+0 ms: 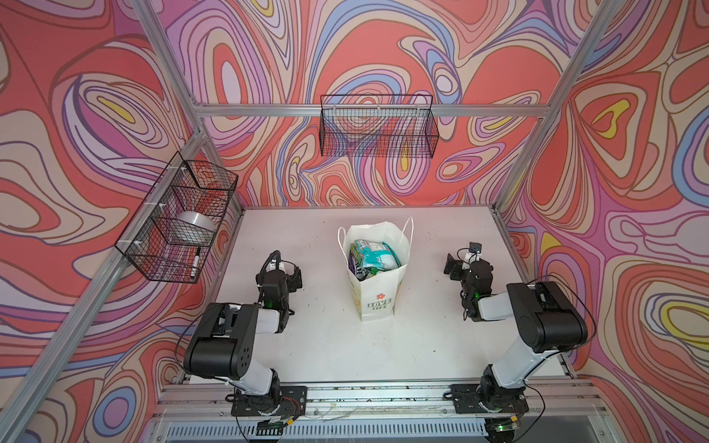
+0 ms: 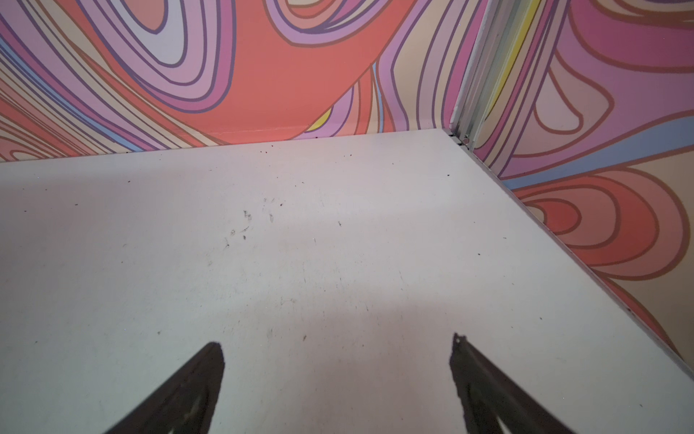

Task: Place the snacks into the paper bag
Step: Reset both arms

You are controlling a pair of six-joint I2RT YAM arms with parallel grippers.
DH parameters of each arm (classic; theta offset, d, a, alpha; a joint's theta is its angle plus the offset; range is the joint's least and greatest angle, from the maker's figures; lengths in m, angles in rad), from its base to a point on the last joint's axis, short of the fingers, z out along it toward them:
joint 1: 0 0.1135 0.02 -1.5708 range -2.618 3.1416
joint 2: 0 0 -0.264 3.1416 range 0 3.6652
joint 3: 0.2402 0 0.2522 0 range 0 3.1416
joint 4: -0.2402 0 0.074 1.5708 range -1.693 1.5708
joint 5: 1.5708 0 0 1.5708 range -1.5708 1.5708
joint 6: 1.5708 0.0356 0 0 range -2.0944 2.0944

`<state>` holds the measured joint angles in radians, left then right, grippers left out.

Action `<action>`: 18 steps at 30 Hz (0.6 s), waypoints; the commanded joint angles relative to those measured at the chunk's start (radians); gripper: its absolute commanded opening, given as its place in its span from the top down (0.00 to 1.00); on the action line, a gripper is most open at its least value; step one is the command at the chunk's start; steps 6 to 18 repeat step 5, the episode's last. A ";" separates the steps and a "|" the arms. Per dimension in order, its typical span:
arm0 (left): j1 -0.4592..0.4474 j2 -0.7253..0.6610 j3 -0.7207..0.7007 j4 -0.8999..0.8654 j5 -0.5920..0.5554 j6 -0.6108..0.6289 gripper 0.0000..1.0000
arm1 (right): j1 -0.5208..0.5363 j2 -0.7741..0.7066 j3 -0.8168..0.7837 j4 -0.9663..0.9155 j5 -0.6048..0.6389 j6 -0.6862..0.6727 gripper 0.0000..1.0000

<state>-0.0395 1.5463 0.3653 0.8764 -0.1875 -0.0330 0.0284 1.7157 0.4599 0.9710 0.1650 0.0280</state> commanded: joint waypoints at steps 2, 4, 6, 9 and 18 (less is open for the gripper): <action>0.032 0.002 0.034 -0.026 0.159 0.019 0.00 | -0.004 0.009 0.014 -0.020 -0.022 0.001 0.02; 0.032 -0.003 0.031 -0.031 0.159 0.020 0.00 | -0.005 0.009 0.015 -0.020 -0.023 0.000 0.02; 0.032 -0.006 0.026 -0.022 0.160 0.019 0.00 | -0.004 0.009 0.014 -0.020 -0.023 0.000 0.02; 0.032 -0.006 0.026 -0.022 0.160 0.019 0.00 | -0.004 0.009 0.014 -0.020 -0.023 0.000 0.02; 0.032 -0.006 0.026 -0.022 0.160 0.019 0.00 | -0.004 0.009 0.014 -0.020 -0.023 0.000 0.02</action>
